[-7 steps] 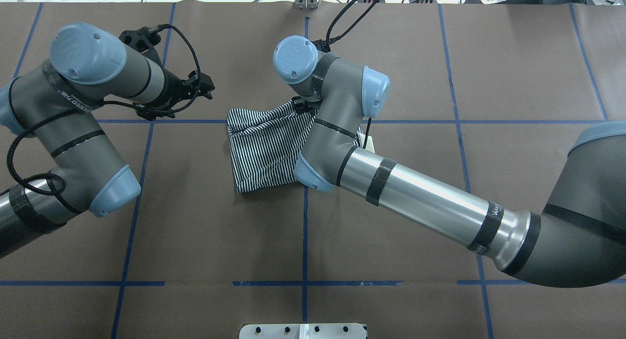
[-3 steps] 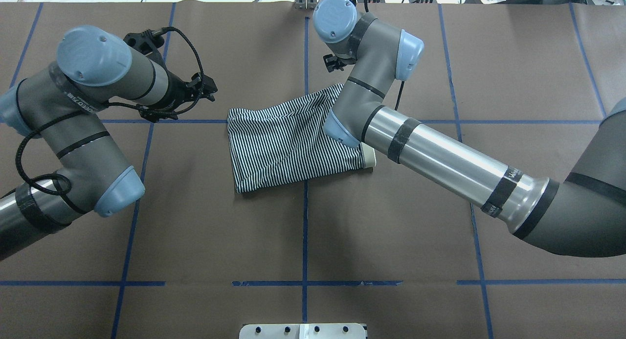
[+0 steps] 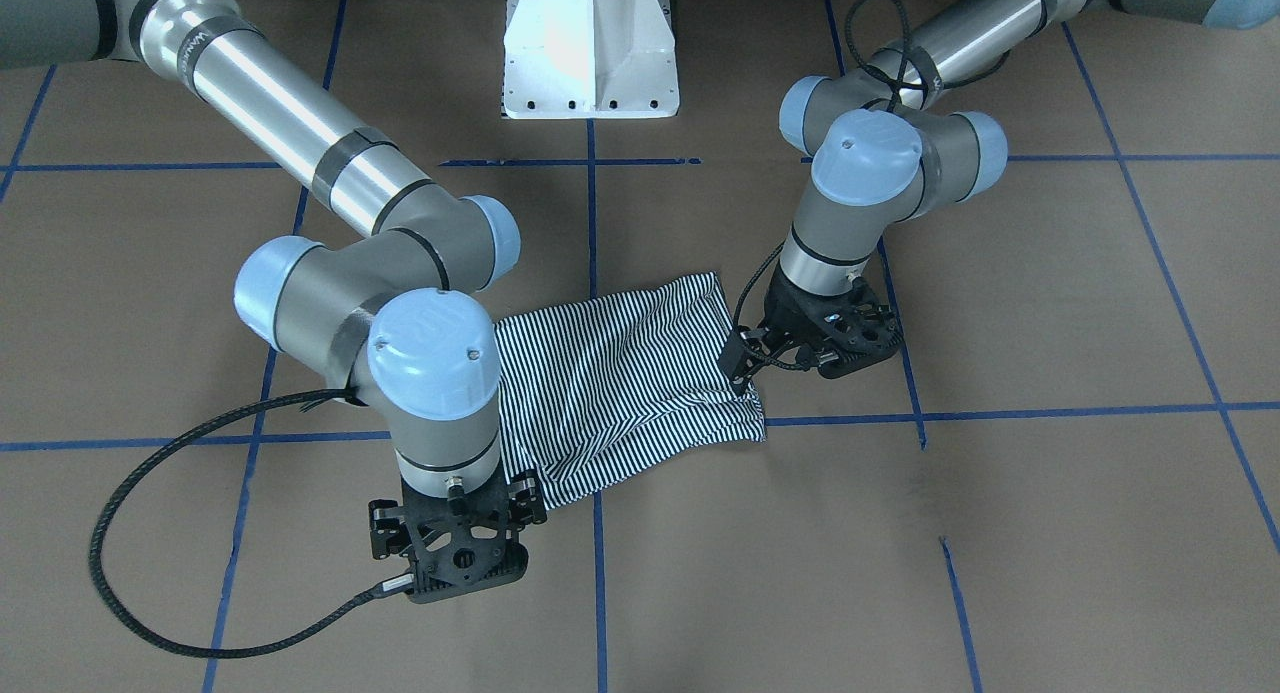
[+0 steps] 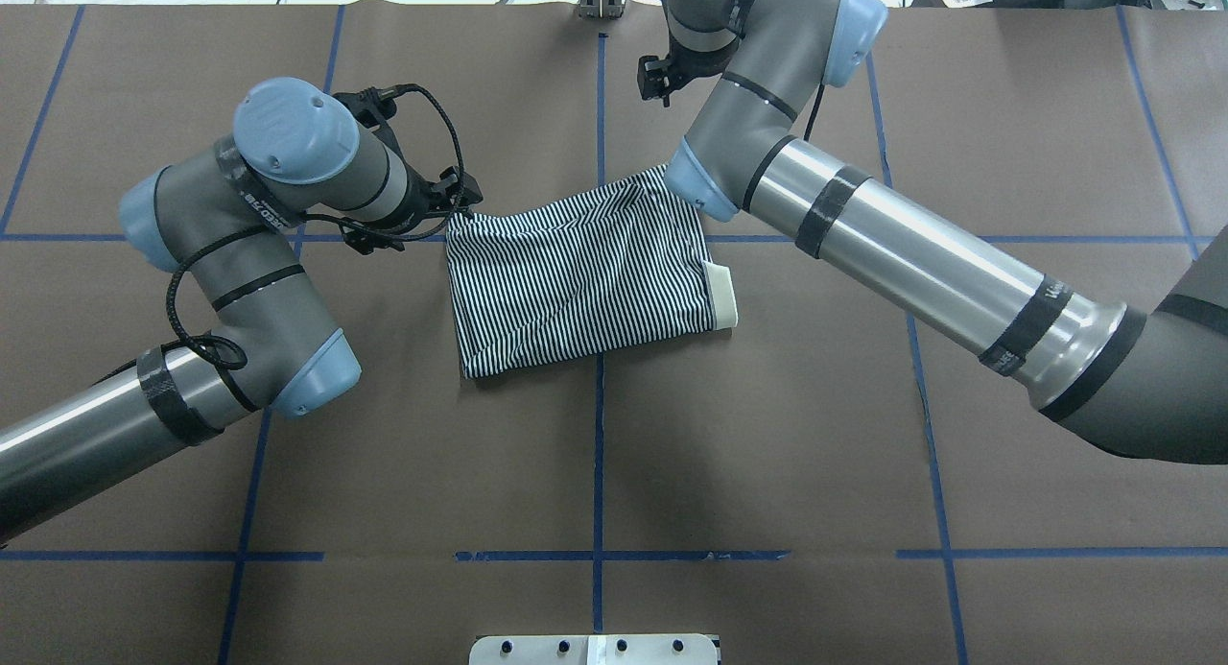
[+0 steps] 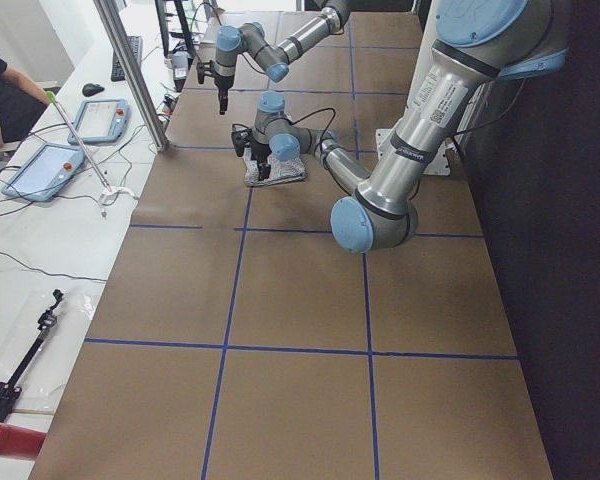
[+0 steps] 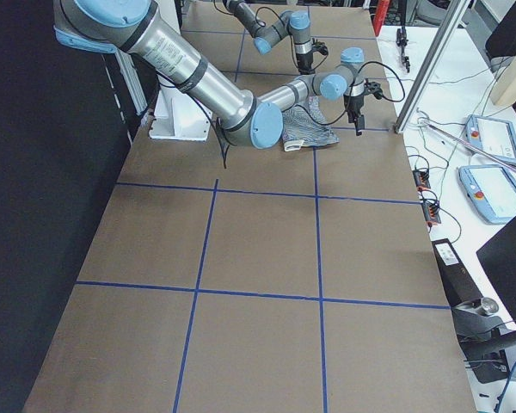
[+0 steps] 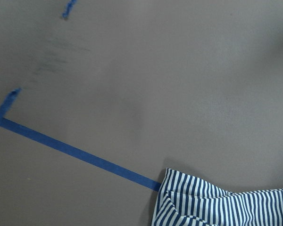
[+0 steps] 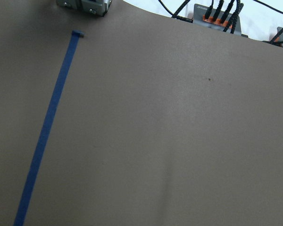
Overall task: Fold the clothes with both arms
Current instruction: 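Release the shirt and raise both grippers away from the folded bundle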
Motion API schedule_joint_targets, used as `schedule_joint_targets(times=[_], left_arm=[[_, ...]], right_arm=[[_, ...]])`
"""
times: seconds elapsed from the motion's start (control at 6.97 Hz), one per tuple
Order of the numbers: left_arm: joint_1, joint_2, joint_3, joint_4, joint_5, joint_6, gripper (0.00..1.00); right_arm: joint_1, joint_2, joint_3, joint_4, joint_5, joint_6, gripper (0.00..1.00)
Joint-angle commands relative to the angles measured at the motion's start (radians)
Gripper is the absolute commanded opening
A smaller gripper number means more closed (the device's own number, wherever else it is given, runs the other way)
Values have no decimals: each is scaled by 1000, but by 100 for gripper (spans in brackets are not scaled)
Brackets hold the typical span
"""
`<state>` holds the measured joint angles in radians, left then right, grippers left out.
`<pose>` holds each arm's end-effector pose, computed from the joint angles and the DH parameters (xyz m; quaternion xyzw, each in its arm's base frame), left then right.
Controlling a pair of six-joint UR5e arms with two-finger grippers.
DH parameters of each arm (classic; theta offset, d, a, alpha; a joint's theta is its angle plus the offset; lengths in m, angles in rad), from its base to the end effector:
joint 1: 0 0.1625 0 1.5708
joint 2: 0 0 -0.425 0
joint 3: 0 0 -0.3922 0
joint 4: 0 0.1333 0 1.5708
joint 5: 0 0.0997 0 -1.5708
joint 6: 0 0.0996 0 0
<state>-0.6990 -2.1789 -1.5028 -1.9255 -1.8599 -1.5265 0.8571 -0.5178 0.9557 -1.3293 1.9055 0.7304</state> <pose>0.4806 -0.5410 0.2916 0.0345 0.4460 -0.2279 0.8648 -0.4877 -0.7168 0.2171 0.1428 -0.3350 -0.0477 0.9301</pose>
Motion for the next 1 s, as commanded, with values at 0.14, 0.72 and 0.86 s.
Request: schedule_joint_targets(times=[0.14,0.72,0.86], left_arm=[[39,-18,85,-88,37,-44,79],[39,-33,113,-112,45,-44,45],[39,-32,118,-127,47,-43,39]], right_arm=[[39,-56,75,-5,96,1,100],[39,-56,80,-5,96,14,100],[39,-56,80,-5,96,14,100]])
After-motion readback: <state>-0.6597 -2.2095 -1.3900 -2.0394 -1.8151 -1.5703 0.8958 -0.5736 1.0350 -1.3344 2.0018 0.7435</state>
